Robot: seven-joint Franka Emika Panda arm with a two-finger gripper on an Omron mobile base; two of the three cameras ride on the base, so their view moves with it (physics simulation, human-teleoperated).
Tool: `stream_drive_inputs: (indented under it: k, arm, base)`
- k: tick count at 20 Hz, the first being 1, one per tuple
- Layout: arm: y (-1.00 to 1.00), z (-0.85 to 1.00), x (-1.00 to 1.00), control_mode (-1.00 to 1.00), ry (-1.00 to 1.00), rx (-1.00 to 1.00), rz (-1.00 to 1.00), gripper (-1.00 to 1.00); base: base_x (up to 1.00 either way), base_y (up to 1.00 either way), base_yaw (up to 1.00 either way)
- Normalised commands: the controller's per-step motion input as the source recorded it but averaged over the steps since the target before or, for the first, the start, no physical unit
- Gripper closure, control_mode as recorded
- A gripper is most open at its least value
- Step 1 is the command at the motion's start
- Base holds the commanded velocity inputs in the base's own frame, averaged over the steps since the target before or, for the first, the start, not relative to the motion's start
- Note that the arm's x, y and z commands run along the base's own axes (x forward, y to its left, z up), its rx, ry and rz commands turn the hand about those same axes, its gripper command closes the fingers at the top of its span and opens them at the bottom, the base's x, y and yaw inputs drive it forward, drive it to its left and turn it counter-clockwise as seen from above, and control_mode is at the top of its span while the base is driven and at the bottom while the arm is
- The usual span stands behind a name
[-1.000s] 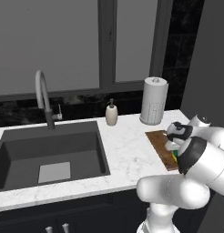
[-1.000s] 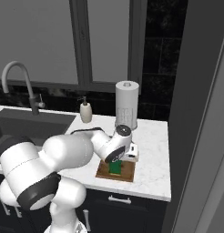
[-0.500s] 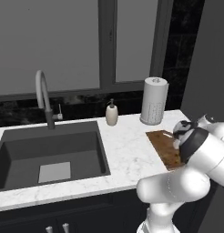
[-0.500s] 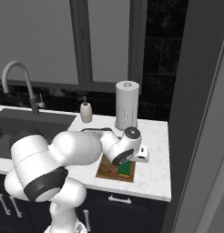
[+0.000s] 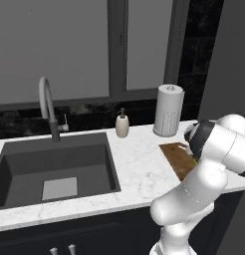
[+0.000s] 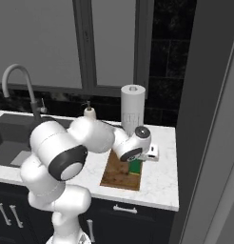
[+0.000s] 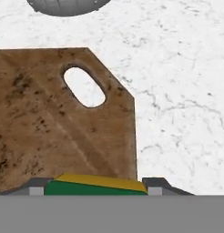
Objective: Pick up the sponge from the counter and clean the cutting board by briefly scrubbing or pressing down on the cutting board. Once finished, release the sponge.
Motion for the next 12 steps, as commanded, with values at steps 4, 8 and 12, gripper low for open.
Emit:
stream_drive_inputs:
  k: [4,8,12]
  arm:
    - [0.00,0.03,0.74,-1.00,-0.04,0.00,0.00,1.00]
    - [0.00,0.00,0.47,-1.00,-0.08,0.00,0.00,1.00]
    - [0.06,0.00,0.07,-1.00,-0.18,0.00,0.00,1.00]
  base:
    - [0.00,0.00,0.00]
    - [0.00,0.00,0.00]
    - [0.00,0.00,0.00]
